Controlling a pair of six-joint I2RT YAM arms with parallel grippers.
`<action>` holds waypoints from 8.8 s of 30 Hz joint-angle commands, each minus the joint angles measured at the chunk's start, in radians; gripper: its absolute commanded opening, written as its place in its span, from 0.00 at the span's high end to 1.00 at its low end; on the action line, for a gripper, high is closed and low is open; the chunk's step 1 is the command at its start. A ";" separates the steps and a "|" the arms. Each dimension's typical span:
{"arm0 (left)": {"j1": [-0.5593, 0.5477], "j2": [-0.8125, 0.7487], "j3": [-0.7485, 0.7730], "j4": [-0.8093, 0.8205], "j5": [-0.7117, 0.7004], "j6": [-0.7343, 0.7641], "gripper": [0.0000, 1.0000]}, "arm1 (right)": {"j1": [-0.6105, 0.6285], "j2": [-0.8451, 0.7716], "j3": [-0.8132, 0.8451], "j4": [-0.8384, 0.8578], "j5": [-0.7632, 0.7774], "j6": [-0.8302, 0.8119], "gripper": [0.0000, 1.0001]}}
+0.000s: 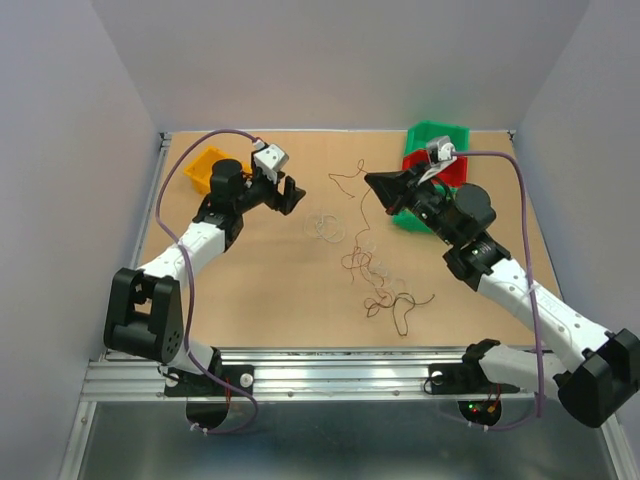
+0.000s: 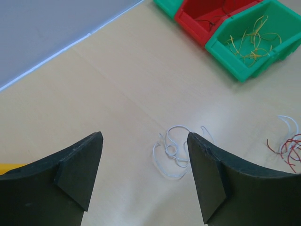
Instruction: Untangle the cables
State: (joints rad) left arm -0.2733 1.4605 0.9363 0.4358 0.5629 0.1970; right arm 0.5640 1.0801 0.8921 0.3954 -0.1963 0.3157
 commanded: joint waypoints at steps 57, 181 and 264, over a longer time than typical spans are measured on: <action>-0.159 -0.204 0.558 -0.146 0.142 -0.266 1.00 | 0.042 0.697 0.254 0.494 -0.576 -0.006 0.43; 0.347 0.563 0.691 -0.775 -0.363 0.863 0.95 | 0.131 0.271 -0.188 0.232 -0.256 -0.334 0.15; 0.217 0.502 0.946 -0.526 -0.445 0.303 1.00 | 0.129 0.406 -0.116 0.290 -0.256 -0.256 0.14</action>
State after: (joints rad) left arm -0.0639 2.0876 1.9461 -0.1516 0.0547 0.5327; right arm 0.6941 1.5120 0.7399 0.6144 -0.4385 0.0536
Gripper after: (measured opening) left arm 0.038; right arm 0.862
